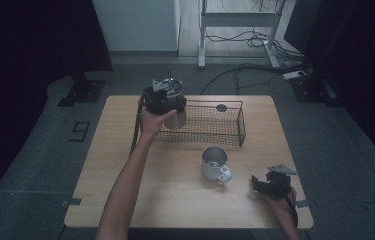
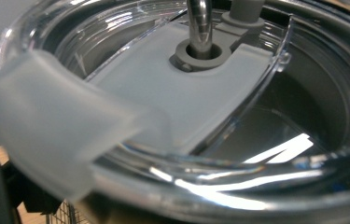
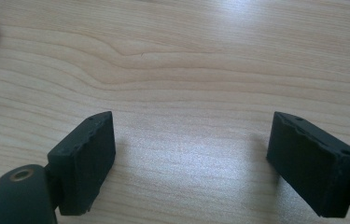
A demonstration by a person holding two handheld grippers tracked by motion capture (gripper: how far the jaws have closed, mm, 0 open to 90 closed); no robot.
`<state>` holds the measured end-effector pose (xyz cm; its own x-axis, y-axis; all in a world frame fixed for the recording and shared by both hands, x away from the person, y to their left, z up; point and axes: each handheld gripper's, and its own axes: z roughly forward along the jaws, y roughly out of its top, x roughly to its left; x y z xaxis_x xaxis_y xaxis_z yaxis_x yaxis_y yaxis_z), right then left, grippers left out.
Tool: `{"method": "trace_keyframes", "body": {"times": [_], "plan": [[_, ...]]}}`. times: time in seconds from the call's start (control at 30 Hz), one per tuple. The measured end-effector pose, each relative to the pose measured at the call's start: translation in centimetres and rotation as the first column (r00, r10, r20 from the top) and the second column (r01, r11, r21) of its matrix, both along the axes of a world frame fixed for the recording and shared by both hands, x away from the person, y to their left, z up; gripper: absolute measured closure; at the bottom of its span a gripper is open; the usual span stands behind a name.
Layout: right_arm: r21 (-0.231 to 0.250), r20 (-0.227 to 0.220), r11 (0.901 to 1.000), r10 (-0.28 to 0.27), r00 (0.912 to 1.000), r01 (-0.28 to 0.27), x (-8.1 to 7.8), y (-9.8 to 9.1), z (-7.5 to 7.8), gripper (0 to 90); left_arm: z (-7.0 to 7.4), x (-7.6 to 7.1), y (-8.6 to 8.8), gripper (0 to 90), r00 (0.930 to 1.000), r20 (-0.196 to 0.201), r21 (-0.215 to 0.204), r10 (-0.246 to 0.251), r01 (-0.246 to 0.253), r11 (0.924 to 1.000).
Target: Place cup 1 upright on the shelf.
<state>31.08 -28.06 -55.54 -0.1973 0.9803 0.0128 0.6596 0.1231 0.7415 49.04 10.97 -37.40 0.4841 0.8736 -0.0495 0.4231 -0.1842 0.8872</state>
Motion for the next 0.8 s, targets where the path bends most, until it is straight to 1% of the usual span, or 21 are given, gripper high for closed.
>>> {"method": "trace_keyframes", "body": {"times": [0.4,0.53,0.73,0.8], "plan": [[0.001,0.000,1.0000,0.000,1.0000,0.000,0.0,0.0,0.0,14.8,-0.8,1.2,-0.5,4.2,0.9998,-0.018,0.007,0.006,-0.006,1.0000],[0.001,0.000,1.0000,0.001,1.0000,-0.001,0.0,0.0,0.0,14.8,-1.2,1.7,-0.6,4.2,0.9995,-0.028,0.021,0.013,-0.012,0.9997],[0.001,0.000,1.0000,0.000,1.0000,0.000,0.0,0.0,0.0,14.8,-1.9,2.4,-0.5,4.2,0.9989,-0.042,0.023,0.024,-0.023,0.9995],[0.000,0.000,1.0000,0.001,1.0000,-0.001,0.0,0.0,0.0,14.8,-2.3,2.6,-0.6,4.2,0.9984,-0.051,0.031,0.026,-0.025,0.9992]]}}
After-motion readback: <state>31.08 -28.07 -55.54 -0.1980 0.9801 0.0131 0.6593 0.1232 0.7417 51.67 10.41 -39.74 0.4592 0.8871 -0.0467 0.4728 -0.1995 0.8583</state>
